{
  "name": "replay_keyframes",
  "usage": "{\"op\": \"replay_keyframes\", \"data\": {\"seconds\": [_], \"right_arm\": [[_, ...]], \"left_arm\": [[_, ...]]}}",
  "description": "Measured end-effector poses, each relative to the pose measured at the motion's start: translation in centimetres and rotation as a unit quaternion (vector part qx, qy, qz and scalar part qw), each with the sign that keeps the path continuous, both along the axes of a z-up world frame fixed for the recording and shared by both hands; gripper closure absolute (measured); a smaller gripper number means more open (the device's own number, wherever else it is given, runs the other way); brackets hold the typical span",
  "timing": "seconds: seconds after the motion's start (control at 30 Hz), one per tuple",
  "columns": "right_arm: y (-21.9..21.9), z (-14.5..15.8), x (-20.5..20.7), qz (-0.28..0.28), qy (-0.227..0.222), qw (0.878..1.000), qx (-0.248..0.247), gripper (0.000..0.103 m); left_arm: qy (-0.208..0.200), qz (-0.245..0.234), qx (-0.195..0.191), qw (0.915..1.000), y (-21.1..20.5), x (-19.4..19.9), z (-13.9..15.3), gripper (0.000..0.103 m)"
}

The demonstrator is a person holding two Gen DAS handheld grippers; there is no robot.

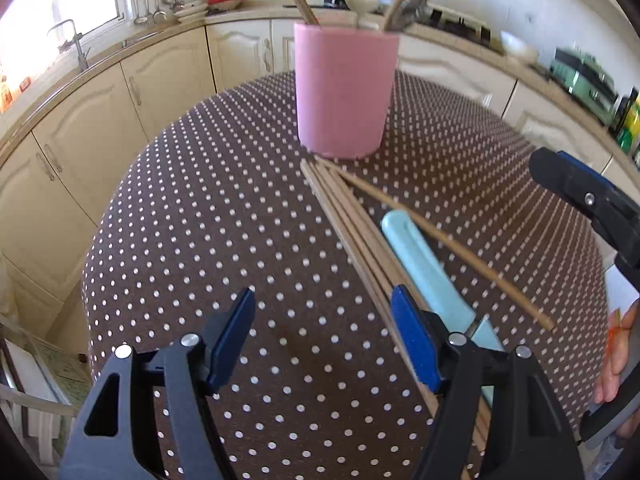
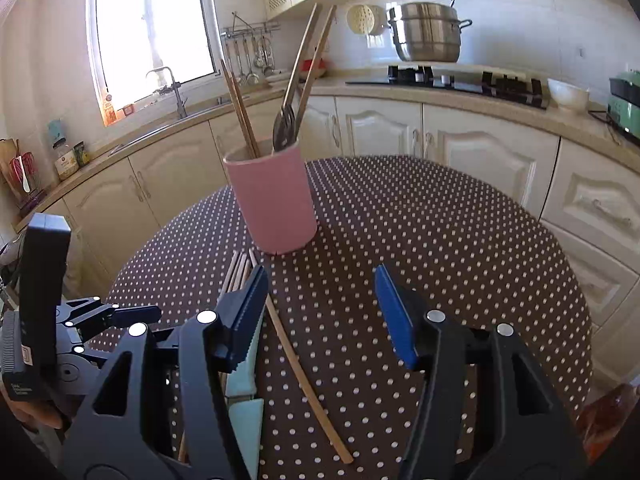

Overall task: Organize utensils
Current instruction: 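Lower the left tool to the chopstick pile and grasp a chopstick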

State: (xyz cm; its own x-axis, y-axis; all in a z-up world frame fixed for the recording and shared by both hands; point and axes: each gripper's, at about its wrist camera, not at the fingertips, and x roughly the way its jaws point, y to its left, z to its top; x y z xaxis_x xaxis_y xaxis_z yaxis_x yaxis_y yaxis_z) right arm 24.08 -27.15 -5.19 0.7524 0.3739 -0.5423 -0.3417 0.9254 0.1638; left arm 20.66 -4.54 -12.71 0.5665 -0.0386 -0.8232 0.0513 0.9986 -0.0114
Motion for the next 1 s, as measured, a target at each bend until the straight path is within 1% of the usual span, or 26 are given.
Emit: {"op": "replay_keyframes", "data": {"seconds": [0.13, 0.2, 0.27, 0.37, 0.43, 0.5, 0.53, 0.63, 0.73, 0.83, 0.97, 1.0], "right_arm": [[0.0, -0.6, -0.1, 0.003, 0.009, 1.0, -0.005, 0.045], [-0.2, -0.8, 0.0, 0.004, 0.012, 1.0, -0.007, 0.045], [-0.2, -0.8, 0.2, 0.006, 0.017, 1.0, -0.008, 0.045], [0.0, -1.1, 0.4, 0.009, 0.024, 1.0, -0.018, 0.045], [0.2, -1.3, 0.7, 0.013, 0.031, 0.999, -0.025, 0.045], [0.3, -1.5, 1.1, 0.016, 0.039, 0.999, -0.028, 0.045], [0.3, -1.6, 1.2, 0.017, 0.042, 0.999, -0.029, 0.045], [0.5, -1.9, 1.3, 0.019, 0.046, 0.998, -0.03, 0.044], [0.6, -2.0, 1.4, 0.021, 0.049, 0.998, -0.032, 0.043], [0.6, -1.9, 1.7, 0.023, 0.052, 0.998, -0.035, 0.043], [0.7, -2.0, 2.3, 0.026, 0.06, 0.997, -0.039, 0.043], [0.8, -2.1, 2.6, 0.028, 0.065, 0.997, -0.041, 0.043]], "left_arm": [[-0.007, 0.002, 0.019, 0.9998, -0.2, -0.2, -0.2, 0.031], [-0.008, 0.013, 0.039, 0.9991, -0.2, -0.2, -0.3, 0.03], [0.007, 0.022, 0.05, 0.9985, 0.2, 0.0, -0.8, 0.03], [0.003, 0.034, 0.018, 0.9993, 1.1, -0.2, -0.6, 0.03], [-0.007, 0.038, 0.006, 0.9992, 1.4, -0.5, -0.2, 0.03], [-0.014, 0.025, -0.012, 0.9995, 1.2, -0.6, 0.2, 0.03], [-0.013, 0.018, -0.01, 0.9997, 1.2, -0.6, 0.4, 0.03], [-0.007, 0.008, 0.028, 0.9996, 0.1, -0.2, -0.2, 0.03], [-0.003, 0.018, 0.026, 0.9995, 0.0, -0.1, -0.2, 0.03], [-0.001, 0.027, 0.041, 0.9988, -0.5, 0.1, -0.1, 0.03], [0.009, 0.027, 0.026, 0.9993, -0.2, 0.3, -0.2, 0.03], [0.009, 0.028, 0.028, 0.9992, -0.1, 0.5, -0.1, 0.03]]}}
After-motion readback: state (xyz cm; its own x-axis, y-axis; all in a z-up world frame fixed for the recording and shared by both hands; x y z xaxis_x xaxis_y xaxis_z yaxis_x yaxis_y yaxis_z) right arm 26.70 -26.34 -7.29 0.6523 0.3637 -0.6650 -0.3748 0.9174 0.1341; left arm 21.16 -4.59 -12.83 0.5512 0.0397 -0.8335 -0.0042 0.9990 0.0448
